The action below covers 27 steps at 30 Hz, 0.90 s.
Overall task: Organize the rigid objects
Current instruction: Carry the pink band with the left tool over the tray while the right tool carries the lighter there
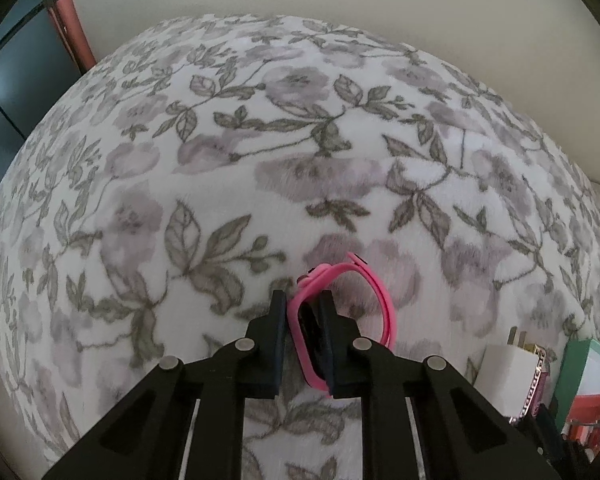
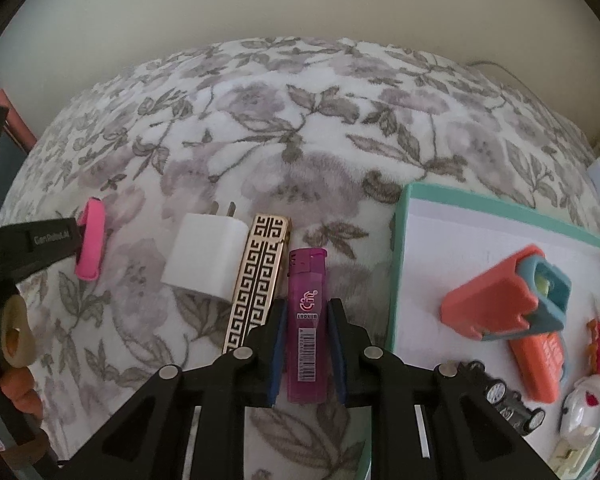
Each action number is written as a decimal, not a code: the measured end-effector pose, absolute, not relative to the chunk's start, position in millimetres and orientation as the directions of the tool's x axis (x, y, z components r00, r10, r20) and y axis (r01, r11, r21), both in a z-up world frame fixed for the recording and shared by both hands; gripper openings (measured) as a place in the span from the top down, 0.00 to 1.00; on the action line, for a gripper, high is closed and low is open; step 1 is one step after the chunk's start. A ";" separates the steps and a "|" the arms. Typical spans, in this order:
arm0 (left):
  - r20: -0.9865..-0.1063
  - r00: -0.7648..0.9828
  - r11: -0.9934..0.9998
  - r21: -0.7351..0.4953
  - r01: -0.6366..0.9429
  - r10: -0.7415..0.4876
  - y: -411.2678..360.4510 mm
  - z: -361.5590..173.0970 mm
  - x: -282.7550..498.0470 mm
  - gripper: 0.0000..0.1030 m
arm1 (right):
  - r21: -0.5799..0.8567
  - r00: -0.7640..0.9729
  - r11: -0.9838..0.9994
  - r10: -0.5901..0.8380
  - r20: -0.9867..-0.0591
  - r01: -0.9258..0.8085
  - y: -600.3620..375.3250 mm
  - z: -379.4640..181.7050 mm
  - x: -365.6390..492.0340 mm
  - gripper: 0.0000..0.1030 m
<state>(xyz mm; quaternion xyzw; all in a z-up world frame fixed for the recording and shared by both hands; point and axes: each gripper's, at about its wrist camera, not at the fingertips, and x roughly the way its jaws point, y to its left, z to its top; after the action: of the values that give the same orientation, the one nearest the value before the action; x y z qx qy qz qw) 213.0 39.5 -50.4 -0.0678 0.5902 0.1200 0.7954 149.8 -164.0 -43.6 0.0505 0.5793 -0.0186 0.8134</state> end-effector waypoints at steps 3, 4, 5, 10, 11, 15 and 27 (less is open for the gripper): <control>-0.960 0.261 0.959 0.025 -0.283 0.102 41.9 -47.4 208.2 0.86 | 0.090 0.325 0.991 0.053 -0.944 0.099 -166.5 -42.6 145.4 0.80; -0.961 0.259 0.958 0.025 -0.285 0.102 42.1 -45.1 205.8 0.86 | 0.104 0.322 0.989 0.065 -0.944 0.104 -167.5 -42.1 143.5 0.80; -0.961 0.258 0.958 0.025 -0.286 0.102 42.0 -43.4 204.2 0.86 | 0.111 0.321 0.988 0.071 -0.945 0.108 -168.0 -41.8 142.0 0.80; -0.964 0.249 0.954 0.019 -0.300 0.098 41.9 -34.1 194.2 0.87 | 0.141 0.319 0.982 0.096 -0.943 0.123 -173.1 -37.3 129.1 0.80; -0.965 0.245 0.952 0.013 -0.305 0.091 41.6 -32.3 191.6 0.87 | 0.152 0.319 0.980 0.105 -0.942 0.128 -174.9 -35.7 126.0 0.80; -0.969 0.238 0.948 -0.011 -0.318 0.069 37.1 -23.1 182.2 0.87 | 0.195 0.328 0.972 0.142 -0.934 0.135 -178.1 -25.8 112.3 0.80; -0.941 0.335 0.969 -0.027 -0.244 0.058 -7.5 36.1 140.1 0.87 | 0.233 0.404 0.960 0.154 -0.902 0.154 -197.3 22.3 69.1 0.80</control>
<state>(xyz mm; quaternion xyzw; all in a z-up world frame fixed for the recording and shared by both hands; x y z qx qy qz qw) 140.1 -7.5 36.1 -0.0819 0.5692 0.0929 0.8128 69.1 -197.3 22.3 0.1414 0.5457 -0.0001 0.8259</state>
